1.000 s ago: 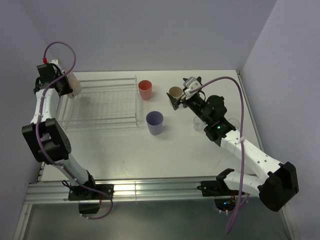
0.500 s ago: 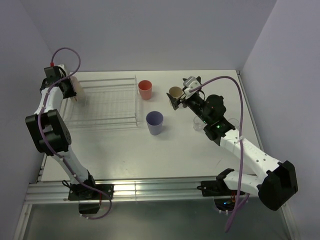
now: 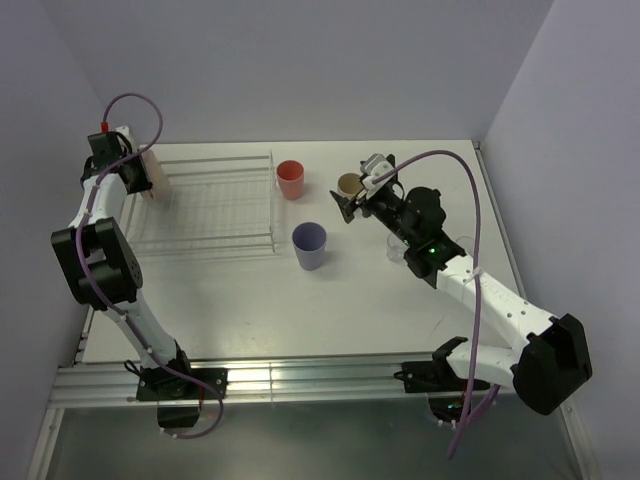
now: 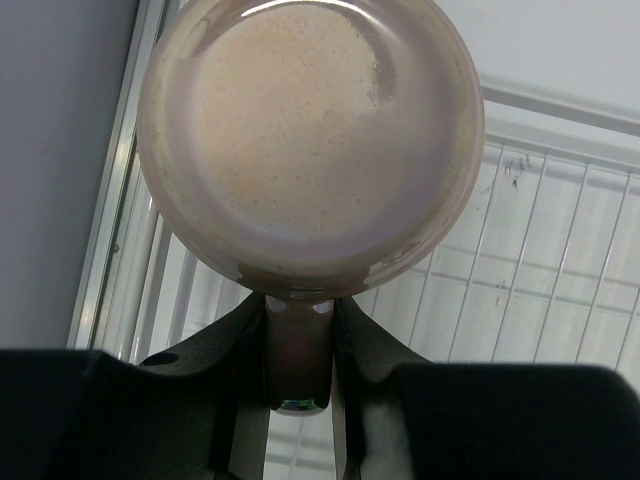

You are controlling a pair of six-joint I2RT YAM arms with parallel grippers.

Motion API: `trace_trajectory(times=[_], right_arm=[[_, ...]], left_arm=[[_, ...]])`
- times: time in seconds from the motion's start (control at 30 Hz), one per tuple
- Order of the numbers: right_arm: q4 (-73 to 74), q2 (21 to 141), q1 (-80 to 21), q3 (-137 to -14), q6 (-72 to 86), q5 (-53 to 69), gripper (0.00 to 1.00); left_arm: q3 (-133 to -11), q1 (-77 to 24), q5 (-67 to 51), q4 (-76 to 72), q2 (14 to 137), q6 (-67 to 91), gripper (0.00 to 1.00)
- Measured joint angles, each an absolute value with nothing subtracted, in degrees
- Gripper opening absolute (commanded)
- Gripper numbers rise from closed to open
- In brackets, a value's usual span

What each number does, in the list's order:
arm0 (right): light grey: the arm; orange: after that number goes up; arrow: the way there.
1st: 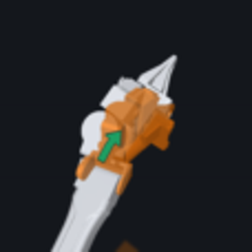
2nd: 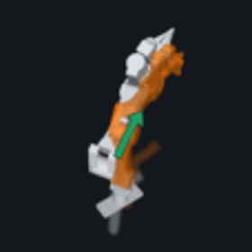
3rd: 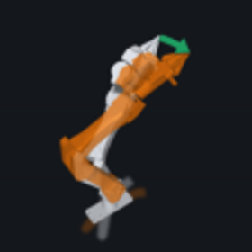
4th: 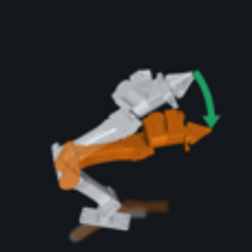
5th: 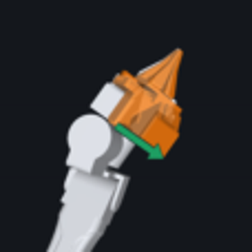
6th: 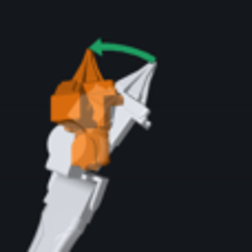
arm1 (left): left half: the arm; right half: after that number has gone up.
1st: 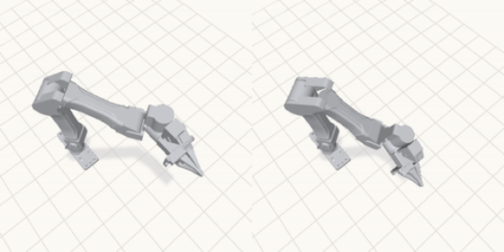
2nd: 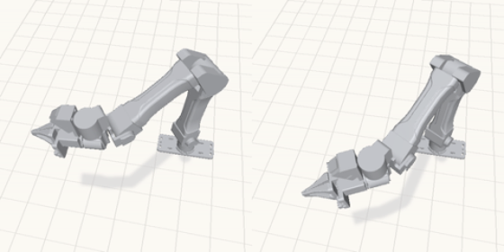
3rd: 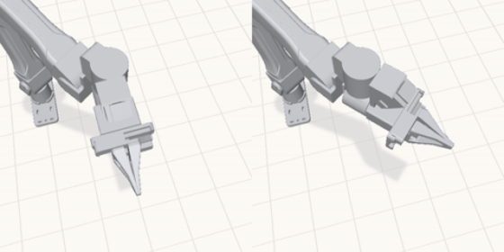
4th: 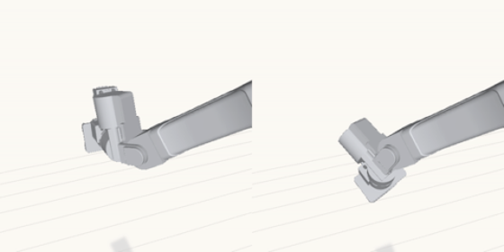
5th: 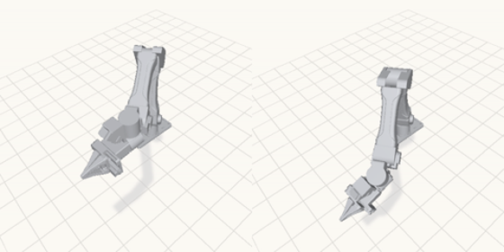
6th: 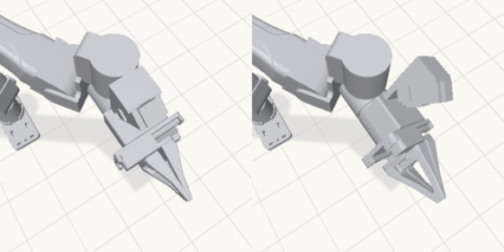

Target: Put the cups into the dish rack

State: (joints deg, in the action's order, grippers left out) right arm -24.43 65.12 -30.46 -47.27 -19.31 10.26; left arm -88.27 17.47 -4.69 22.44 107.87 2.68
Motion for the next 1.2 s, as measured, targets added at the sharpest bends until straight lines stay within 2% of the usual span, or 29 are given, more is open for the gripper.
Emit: trace_trajectory(times=[0.47,0.53,0.57,0.6,0.7,0.87,0.97,1.07,1.2], right_arm=[[-22.9,66.24,-30.33,-48.86,-19.31,10.83,1.0],[-22.83,66.24,-30.33,-48.97,-19.31,10.9,1.0],[-22.7,66.28,-30.33,-49.08,-19.31,10.94,1.0],[-22.65,66.35,-30.33,-49.15,-19.31,11.0,1.0],[-22.61,66.43,-30.33,-49.19,-19.31,11.05,1.0],[-21.56,66.52,-30.33,-49.93,-19.31,11.05,1.0],[-21.23,66.52,-30.33,-50.98,-19.33,11.07,1.0],[-20.91,66.52,-30.33,-52.01,-19.31,11.05,1.0],[-20.05,66.5,-30.33,-52.51,-19.27,10.98,1.0]], left_arm=[[-84.03,17.47,-4.71,17.17,107.87,1.06,0.0],[-83.59,17.47,-4.69,16.6,107.87,1.04,0.04],[-83.55,17.5,-4.71,16.62,107.87,1.06,0.07],[-83.55,17.5,-4.69,16.6,107.87,1.06,0.14],[-83.55,17.56,-4.71,16.75,107.85,1.1,0.23],[-82.54,17.65,-4.69,16.88,107.07,1.15,0.43],[-81.54,17.87,-4.73,17.65,105.56,1.15,0.6],[-80.77,18.02,-4.71,18.2,103.44,1.1,0.69],[-80.79,18.13,-4.73,18.41,101.03,1.06,0.71]])
